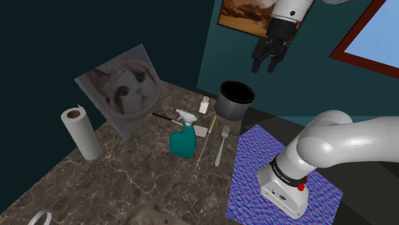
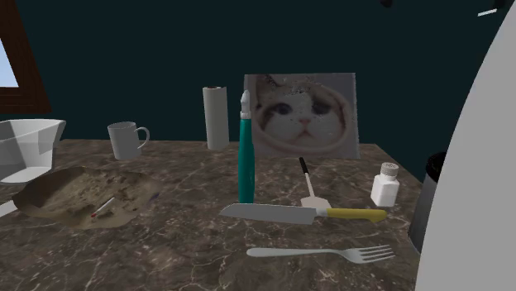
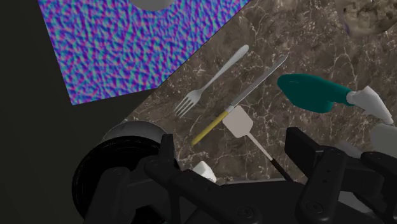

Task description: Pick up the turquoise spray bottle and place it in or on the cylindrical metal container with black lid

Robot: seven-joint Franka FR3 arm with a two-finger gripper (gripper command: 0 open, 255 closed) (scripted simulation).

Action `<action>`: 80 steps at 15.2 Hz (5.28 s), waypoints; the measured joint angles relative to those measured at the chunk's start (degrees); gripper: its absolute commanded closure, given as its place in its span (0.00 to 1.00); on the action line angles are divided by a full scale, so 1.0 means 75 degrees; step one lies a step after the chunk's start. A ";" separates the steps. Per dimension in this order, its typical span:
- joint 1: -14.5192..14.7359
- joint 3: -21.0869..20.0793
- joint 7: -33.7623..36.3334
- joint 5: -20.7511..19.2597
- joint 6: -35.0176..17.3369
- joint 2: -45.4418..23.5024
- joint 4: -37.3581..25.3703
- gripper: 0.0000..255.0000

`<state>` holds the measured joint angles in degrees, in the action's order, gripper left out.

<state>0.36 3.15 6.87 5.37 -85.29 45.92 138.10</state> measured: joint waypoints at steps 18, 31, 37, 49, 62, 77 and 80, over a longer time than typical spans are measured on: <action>0.1459 -0.1933 0.0031 0.0107 -0.1234 -0.4368 -0.1556 0.00; 0.2595 -0.3064 0.0368 -0.0759 -0.1414 -0.7885 -0.3432 0.00; 0.2654 -0.3095 0.0395 -0.0804 -0.1943 -0.8030 -0.2986 0.00; 0.2655 -0.3096 0.0399 -0.0804 -0.2104 -0.8030 -0.2829 1.00; 0.2963 -0.3620 -0.1121 -0.1225 -0.3374 -0.8014 -0.2357 0.00; 0.3510 -0.5286 -0.6039 -0.1819 -0.8710 -0.7308 0.0589 0.00; 0.3658 -0.5106 -0.5732 -0.2268 -0.9013 -0.7642 0.0607 0.00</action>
<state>27.79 -35.15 -36.11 -11.64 -152.89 -11.39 142.65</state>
